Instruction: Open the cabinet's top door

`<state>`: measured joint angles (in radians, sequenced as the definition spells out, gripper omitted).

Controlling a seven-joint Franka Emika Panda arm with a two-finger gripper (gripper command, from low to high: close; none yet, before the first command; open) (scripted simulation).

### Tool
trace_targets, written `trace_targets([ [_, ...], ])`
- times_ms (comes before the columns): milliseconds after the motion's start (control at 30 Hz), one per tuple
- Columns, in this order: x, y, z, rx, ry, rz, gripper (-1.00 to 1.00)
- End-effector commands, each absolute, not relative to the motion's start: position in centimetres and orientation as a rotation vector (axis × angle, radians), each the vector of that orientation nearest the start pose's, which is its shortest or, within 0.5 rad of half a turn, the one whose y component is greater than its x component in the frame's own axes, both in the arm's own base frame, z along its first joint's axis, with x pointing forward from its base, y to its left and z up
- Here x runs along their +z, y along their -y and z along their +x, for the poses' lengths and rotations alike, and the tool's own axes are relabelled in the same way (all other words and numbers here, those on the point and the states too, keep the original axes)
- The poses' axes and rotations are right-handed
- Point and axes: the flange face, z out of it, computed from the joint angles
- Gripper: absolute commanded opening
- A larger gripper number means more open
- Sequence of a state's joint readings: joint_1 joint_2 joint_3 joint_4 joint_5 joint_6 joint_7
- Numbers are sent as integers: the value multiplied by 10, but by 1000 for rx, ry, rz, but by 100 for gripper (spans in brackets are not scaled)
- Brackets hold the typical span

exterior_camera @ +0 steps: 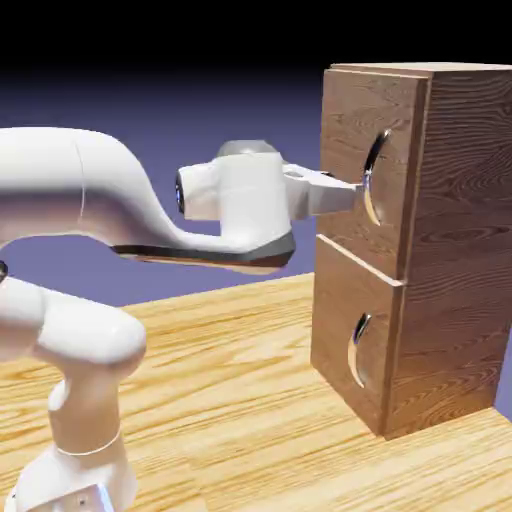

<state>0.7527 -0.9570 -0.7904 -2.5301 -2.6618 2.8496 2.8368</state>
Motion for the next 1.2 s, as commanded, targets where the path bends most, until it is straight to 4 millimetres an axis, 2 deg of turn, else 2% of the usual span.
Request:
trace_targets([
  [0,532,34,362,-1713,-659,-1764,100],
  [33,532,34,362,-1713,-659,-1764,100],
  [200,532,30,412,-1714,-658,-1765,100],
  [233,532,30,412,-1714,-658,-1765,-100],
  [700,532,-11,357,-1883,-924,-1739,-100],
  [1167,532,-53,321,-2010,-1145,-1699,-100],
])
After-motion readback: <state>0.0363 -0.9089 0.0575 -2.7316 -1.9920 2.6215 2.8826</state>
